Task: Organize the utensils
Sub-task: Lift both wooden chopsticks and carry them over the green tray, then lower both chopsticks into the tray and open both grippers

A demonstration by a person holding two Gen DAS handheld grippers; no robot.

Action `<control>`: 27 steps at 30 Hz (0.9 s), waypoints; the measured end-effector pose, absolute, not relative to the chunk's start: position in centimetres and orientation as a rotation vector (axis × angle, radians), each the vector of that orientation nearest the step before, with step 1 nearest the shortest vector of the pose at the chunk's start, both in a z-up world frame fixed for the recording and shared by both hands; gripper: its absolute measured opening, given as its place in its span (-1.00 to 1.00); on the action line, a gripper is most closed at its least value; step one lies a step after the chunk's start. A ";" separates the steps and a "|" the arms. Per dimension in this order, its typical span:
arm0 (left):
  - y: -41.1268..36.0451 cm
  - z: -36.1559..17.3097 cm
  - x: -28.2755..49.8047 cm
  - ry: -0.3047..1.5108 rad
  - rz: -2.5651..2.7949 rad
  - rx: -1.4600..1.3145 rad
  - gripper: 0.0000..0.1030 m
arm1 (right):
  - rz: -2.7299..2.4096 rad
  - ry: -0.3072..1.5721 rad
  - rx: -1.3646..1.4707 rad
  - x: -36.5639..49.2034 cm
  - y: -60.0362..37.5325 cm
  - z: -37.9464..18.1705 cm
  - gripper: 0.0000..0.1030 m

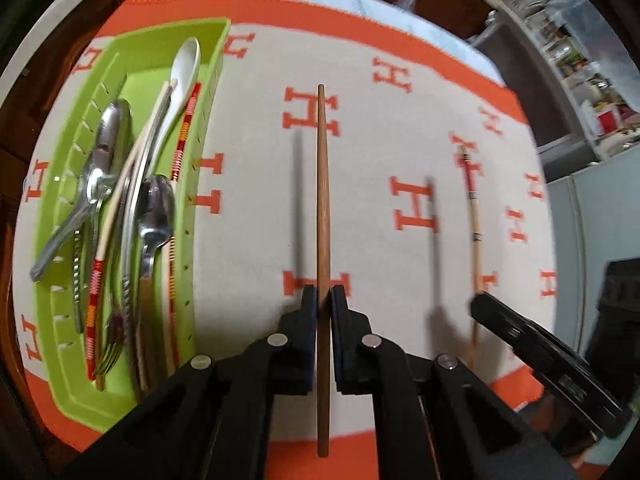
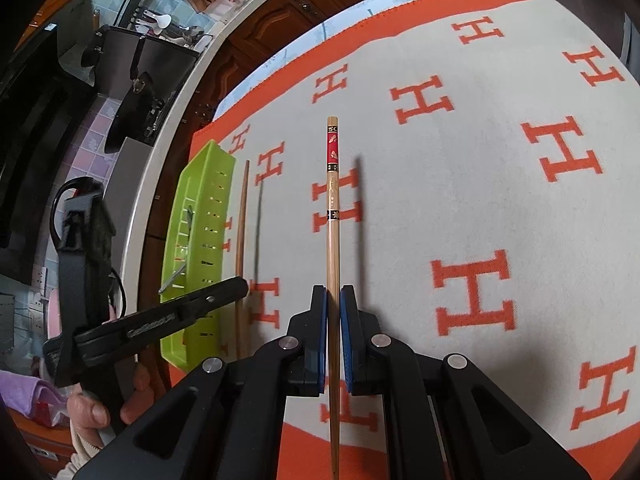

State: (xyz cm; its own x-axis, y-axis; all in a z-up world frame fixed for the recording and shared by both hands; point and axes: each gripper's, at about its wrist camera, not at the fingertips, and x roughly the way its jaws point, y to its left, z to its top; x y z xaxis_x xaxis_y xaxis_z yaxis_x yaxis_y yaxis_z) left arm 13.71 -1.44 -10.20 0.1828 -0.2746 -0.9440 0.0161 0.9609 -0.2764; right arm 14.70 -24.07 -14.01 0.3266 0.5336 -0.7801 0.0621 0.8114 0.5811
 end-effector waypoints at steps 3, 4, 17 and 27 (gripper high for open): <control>-0.1 -7.7 12.9 1.324 -0.236 -0.238 -0.92 | 0.348 1.207 0.559 14.4 -23.0 -13.0 -0.89; 0.6 -6.7 12.4 1.299 -0.240 -0.240 -0.92 | 0.355 1.205 0.550 14.4 -22.7 -12.7 -0.89; 11.2 -4.5 12.7 1.205 -0.120 -0.227 -0.92 | 0.496 1.189 0.401 14.3 -13.0 -6.9 -0.89; 14.9 -8.4 14.2 1.246 -0.109 -0.277 -0.91 | 0.472 1.203 0.371 18.0 -3.6 -4.8 -0.89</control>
State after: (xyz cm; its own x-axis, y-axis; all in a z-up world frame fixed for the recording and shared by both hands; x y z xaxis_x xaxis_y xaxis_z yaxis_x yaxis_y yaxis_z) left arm 14.16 14.89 -8.37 0.3196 -0.2318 -0.9188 -0.0689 0.9614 -0.2665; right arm 18.01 -3.63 -4.77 0.2829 0.5339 -0.7968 -0.1508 0.8452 0.5127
